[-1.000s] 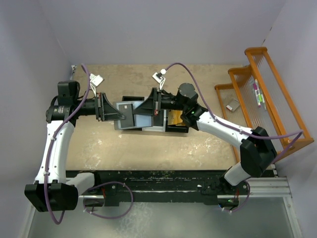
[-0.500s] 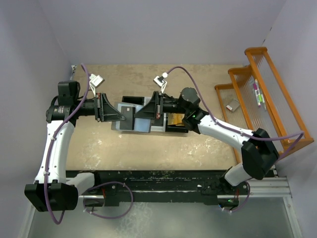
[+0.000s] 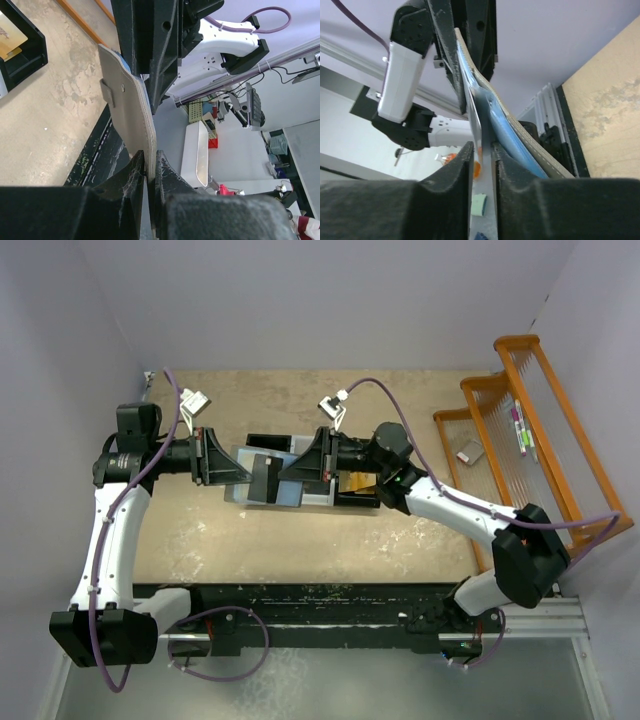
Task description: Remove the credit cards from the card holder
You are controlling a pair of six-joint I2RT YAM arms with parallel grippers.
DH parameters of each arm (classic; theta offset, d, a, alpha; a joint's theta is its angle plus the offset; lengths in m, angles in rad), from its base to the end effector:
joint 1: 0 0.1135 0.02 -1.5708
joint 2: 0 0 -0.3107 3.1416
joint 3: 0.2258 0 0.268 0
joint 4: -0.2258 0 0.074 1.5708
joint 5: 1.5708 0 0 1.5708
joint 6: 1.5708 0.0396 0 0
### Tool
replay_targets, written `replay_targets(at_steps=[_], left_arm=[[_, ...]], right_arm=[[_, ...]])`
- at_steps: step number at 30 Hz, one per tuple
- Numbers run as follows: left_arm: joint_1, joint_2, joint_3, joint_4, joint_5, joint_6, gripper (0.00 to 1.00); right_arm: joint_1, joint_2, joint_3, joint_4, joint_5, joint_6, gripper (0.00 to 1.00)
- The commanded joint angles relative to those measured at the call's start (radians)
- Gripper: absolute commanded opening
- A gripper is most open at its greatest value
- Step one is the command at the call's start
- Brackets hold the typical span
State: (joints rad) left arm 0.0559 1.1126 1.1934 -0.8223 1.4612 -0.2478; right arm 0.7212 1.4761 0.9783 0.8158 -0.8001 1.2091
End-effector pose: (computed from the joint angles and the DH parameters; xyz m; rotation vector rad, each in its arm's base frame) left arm 0.1977 -0.0284 0.4201 0.4451 1.9553 -1.7424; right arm 0.2405 0.2493 0.3826 -0.4818 1.6451 2.0378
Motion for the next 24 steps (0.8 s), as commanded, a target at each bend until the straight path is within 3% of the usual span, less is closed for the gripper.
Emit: replay_targets(at_steps=[1,6,8,11,14,21,24], left_arm=[[-0.005,-0.016,0.041,0.047,0.036,-0.014,0.01],[-0.005,-0.011,0.043,0.058,0.016,-0.029,0.0],[-0.005,-0.011,0.043,0.064,0.01,-0.035,0.0],[-0.005,-0.012,0.043,0.068,0.008,-0.037,0.0],[-0.005,-0.011,0.047,0.06,-0.015,-0.03,0.0],[-0.004,0.052,0.152,-0.19,-0.221,0.211,0.0],[-0.004,0.061,0.175,-0.223,-0.244,0.246,0.0]], right_arm=[[-0.002,-0.001,0.02,0.127,0.004,0.047,0.27],[0.001,0.025,0.054,0.201,0.004,0.102,0.26],[0.002,0.028,0.048,0.208,0.003,0.104,0.2],[0.0,0.027,0.039,0.177,-0.034,0.108,0.0],[-0.044,-0.002,-0.01,0.16,-0.055,0.1,0.0],[-0.25,-0.13,-0.098,-0.17,-0.128,-0.087,0.0],[-0.32,-0.153,-0.07,-0.447,-0.096,-0.281,0.0]])
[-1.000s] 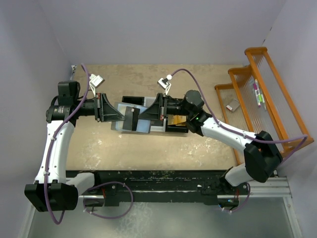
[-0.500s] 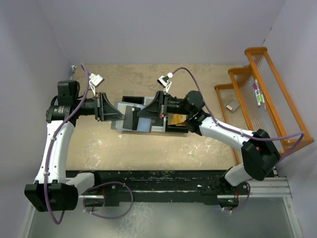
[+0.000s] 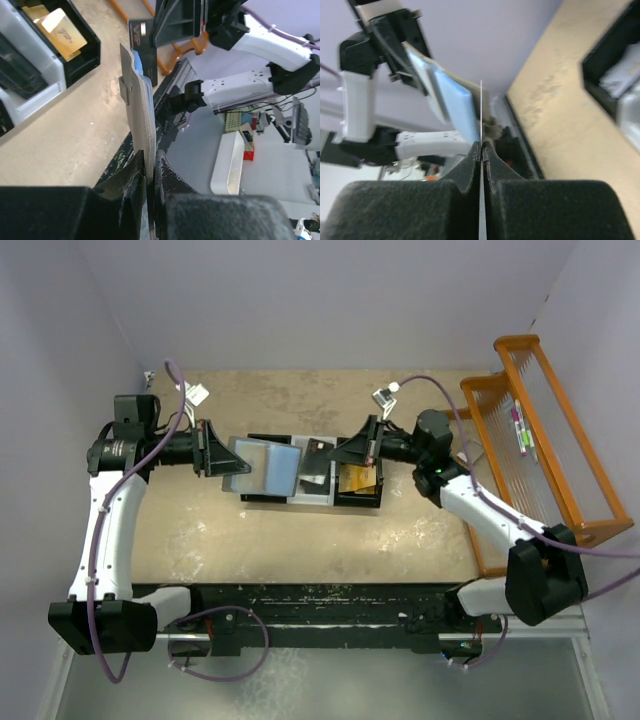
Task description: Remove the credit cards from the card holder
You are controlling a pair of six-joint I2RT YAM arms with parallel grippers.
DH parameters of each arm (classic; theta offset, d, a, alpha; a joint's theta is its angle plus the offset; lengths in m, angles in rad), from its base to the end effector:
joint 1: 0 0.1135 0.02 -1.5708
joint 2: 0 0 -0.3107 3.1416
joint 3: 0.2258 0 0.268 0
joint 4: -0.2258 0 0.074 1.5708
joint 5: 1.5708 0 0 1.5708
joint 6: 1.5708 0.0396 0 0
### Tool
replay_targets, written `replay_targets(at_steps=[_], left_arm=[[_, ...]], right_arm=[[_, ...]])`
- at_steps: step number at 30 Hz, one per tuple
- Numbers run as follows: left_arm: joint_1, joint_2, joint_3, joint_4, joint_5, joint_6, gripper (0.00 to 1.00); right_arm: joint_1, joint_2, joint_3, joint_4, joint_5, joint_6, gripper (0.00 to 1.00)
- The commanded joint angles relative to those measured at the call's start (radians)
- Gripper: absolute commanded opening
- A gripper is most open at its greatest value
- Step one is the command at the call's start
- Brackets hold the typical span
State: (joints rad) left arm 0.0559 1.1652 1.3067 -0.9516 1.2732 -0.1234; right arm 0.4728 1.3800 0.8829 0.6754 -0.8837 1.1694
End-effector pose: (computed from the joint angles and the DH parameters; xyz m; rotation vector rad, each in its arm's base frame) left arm 0.2083 -0.0263 0.4332 0.4102 2.0472 -1.5064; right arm 0.2681 0.1715 0.3643 -0.2975 1.7686 1.8698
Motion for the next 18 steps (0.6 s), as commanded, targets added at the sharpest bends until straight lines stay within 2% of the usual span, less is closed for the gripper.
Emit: replay_targets(at_steps=[1,3,4,9,18], left_arm=[[-0.004,0.006,0.064,-0.092,-0.057,0.124,0.0],[-0.003,0.0,0.072,-0.087,-0.053,0.123,0.0],[-0.004,-0.001,0.086,-0.093,-0.026,0.127,0.0],[-0.003,-0.003,0.091,-0.097,0.039,0.124,0.0],[-0.004,-0.008,0.099,-0.102,0.075,0.117,0.0]], right_arm=[[-0.087,-0.052,0.039,-0.397,0.008,-0.304,0.0],[-0.097,-0.03,0.063,-0.501,0.051,-0.396,0.0],[-0.094,0.027,0.114,-0.611,0.196,-0.521,0.0],[-0.073,0.149,0.172,-0.595,0.274,-0.532,0.0],[0.016,0.37,0.335,-0.637,0.451,-0.559,0.0]])
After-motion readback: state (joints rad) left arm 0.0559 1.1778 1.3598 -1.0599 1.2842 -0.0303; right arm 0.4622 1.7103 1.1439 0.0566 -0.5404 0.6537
